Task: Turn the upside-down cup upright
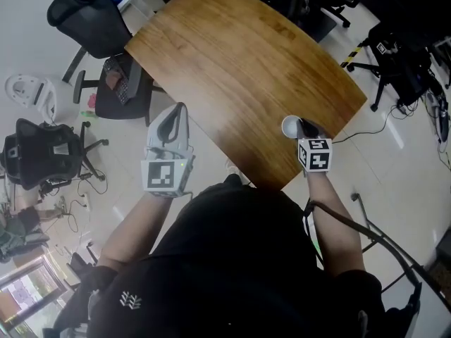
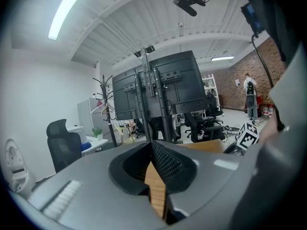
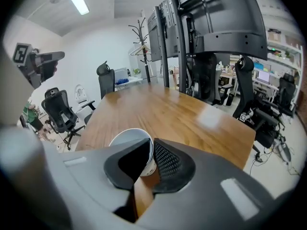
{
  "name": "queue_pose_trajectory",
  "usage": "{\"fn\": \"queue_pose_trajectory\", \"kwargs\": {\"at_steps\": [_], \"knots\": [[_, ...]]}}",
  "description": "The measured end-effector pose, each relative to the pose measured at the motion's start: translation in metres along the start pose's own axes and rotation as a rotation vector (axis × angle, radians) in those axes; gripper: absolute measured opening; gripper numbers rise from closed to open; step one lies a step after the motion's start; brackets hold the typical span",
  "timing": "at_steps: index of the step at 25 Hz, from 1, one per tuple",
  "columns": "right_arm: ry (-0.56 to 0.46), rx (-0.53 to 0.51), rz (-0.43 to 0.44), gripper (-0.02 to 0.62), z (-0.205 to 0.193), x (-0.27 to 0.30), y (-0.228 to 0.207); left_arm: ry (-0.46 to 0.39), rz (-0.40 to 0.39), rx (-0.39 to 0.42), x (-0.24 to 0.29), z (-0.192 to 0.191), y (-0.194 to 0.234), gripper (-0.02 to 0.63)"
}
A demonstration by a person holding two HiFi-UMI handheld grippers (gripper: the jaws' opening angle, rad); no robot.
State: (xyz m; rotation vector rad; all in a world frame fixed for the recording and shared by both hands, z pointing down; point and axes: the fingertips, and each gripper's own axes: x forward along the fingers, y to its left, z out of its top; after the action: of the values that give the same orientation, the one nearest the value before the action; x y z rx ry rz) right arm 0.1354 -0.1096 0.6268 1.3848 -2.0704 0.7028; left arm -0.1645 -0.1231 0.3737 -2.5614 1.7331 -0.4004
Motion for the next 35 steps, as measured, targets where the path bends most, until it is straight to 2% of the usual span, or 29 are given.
{"fn": "queue_pose_trajectory", "kwargs": {"at_steps": [5,9,14,16,19,21,25,28,31,35], "knots": [[-0.032,-0.073,-0.070,0.029,0.009,-0.006,-0.011,-0.014,-0.006,0.004,0.004,0.004,-0.003,0.000],[-0.018,-0.122,-0.135,0.029,0.012,-0.010,-0.019,-0.013,-0.003,-0.014,0.003,0.000,-0.002,0.000],[0.025,-0.262,-0.235,0.029,0.015,-0.018,-0.030,-0.030,-0.014,0.020,0.003,0.003,-0.009,0.000],[0.055,-0.336,-0.249,0.029,0.010,-0.015,-0.025,-0.022,-0.022,0.027,0.005,0.001,-0.012,0.000],[0.039,-0.399,-0.225,0.031,0.008,-0.011,-0.003,-0.017,-0.023,0.020,0.003,-0.001,-0.012,0.000],[0.004,-0.384,-0.179,0.045,0.007,-0.008,0.015,-0.012,-0.018,0.017,0.001,-0.002,-0.010,0.000],[-0.091,-0.259,-0.068,0.069,0.006,0.002,0.037,-0.021,-0.005,0.019,-0.002,0.000,-0.007,0.000],[-0.091,-0.170,0.015,0.083,-0.002,0.014,0.046,-0.027,-0.002,0.027,-0.004,0.003,-0.006,0.000],[-0.100,-0.114,0.032,0.089,-0.008,0.021,0.042,-0.032,0.005,0.030,-0.006,0.005,-0.005,0.000],[-0.120,-0.101,0.043,0.092,-0.006,0.022,0.041,-0.025,0.012,0.032,-0.011,0.002,-0.006,0.000]]}}
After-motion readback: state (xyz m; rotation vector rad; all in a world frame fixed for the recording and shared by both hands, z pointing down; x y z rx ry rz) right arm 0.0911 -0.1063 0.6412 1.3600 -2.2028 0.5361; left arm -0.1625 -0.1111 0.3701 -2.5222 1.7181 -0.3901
